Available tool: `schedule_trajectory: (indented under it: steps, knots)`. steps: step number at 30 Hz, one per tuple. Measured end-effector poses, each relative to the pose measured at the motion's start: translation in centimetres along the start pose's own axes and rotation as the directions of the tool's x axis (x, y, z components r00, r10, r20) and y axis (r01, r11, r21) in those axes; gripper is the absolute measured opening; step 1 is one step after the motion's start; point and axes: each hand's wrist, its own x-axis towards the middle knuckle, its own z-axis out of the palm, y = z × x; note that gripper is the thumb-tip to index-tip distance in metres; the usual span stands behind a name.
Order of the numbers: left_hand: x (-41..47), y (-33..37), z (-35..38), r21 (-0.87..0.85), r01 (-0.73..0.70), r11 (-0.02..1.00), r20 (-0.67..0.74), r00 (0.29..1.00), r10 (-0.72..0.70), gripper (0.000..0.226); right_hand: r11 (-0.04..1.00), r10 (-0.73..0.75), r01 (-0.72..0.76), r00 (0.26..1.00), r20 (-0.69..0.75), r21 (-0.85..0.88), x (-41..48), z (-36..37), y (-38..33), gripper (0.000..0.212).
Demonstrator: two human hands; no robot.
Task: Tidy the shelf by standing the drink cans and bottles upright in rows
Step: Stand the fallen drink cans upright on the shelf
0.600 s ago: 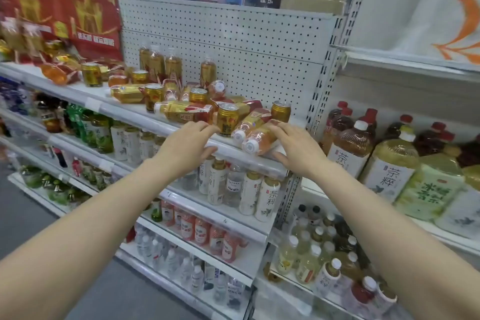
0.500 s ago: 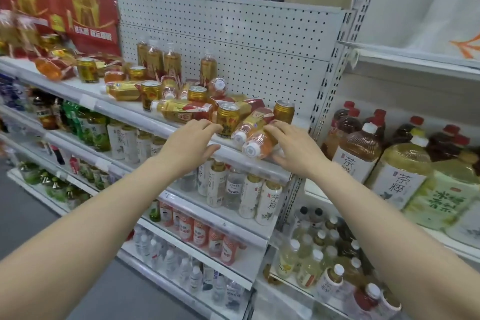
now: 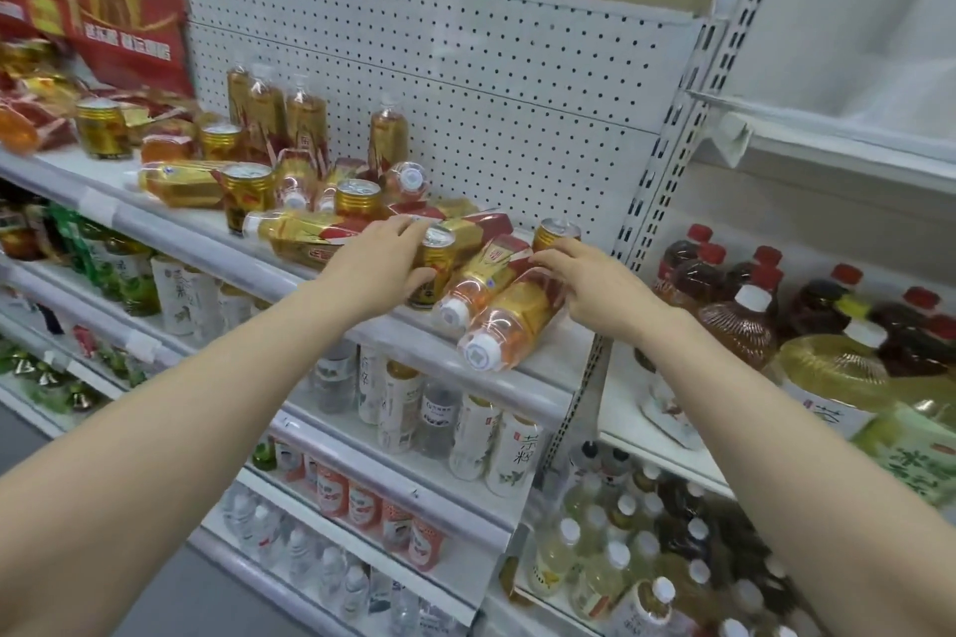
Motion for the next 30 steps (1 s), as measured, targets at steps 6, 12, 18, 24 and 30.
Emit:
schedule_trajectory:
  steps: [6, 12, 18, 24, 30]
  knots:
    - [2.5, -0.7, 0.7, -0.061, 0.021, 0.998, 0.086, 0.996, -0.016, 0.078, 0.973, 0.225, -0.213, 0.964, -0.144, 0.091, 3.2, 0.7, 2.1, 0.049]
    - [3.9, -1.5, 0.5, -0.166, 0.025, 0.986, 0.079, 0.997, -0.012, 0.083, 0.878, 0.425, -0.420, 0.905, 0.031, 0.228, 7.1, 1.9, 3.1, 0.064]
    - [4.0, -1.5, -1.2, -0.359, 0.068, 0.931, -0.012, 0.997, -0.078, 0.081, 0.806, 0.474, -0.457, 0.879, 0.054, 0.377, 8.7, 3.1, 3.5, 0.075]
    - [3.7, -3.4, -4.7, -0.578, 0.149, 0.802, -0.095, 0.964, -0.248, 0.077, 0.882, 0.404, -0.311, 0.885, -0.231, 0.354, 9.8, -0.9, 1.4, 0.071]
    - [1.1, -9.5, -7.3, -0.661, 0.182, 0.728, -0.124, 0.930, -0.345, 0.075, 0.923, 0.241, -0.121, 0.922, -0.304, 0.366, 13.1, -4.4, -6.6, 0.070]
